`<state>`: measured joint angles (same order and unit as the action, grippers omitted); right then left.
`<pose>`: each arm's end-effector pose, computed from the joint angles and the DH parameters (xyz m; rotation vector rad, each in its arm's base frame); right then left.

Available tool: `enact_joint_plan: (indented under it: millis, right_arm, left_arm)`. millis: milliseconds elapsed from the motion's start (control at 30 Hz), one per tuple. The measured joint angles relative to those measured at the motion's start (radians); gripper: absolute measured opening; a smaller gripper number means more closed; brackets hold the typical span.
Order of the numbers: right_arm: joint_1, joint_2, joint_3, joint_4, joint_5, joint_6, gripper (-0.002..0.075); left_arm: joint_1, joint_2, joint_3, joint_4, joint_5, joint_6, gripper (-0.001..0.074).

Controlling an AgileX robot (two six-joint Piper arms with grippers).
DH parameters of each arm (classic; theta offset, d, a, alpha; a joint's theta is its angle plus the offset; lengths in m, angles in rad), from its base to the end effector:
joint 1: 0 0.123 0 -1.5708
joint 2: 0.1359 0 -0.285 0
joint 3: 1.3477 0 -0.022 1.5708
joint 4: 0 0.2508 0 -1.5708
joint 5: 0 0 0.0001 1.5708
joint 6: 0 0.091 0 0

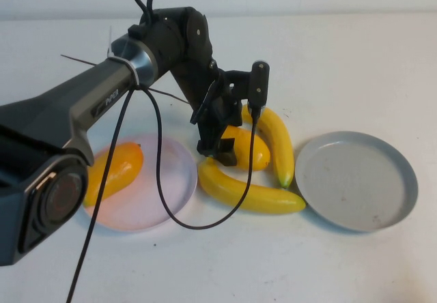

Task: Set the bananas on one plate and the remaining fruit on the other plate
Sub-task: Put one type of fruit in the left plate

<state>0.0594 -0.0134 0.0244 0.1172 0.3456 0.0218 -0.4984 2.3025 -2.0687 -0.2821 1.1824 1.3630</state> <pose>0.0529 0.0068 0.1747 0.0391 1.8408 0.1706 0.4200 -0.2553 0.2073 2.1824 1.7572 -0.2082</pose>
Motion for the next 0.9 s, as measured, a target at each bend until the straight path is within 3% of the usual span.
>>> enact_joint_plan:
  millis: [300,700,900]
  right_arm:
    - [0.000,0.000,0.000,0.000,0.000,0.000,-0.0017]
    - [0.000,0.000,0.000,0.000,0.000,0.000,-0.0017]
    - [0.000,0.000,0.000,0.000,0.000,0.000,-0.0017]
  left_arm:
    - [0.000,0.002,0.000,-0.015,0.007,0.000,0.0662]
    - [0.000,0.002,0.000,-0.041,0.005,-0.036,0.0557]
    - [0.000,0.002,0.000,-0.133,-0.077,-0.208,0.0472]
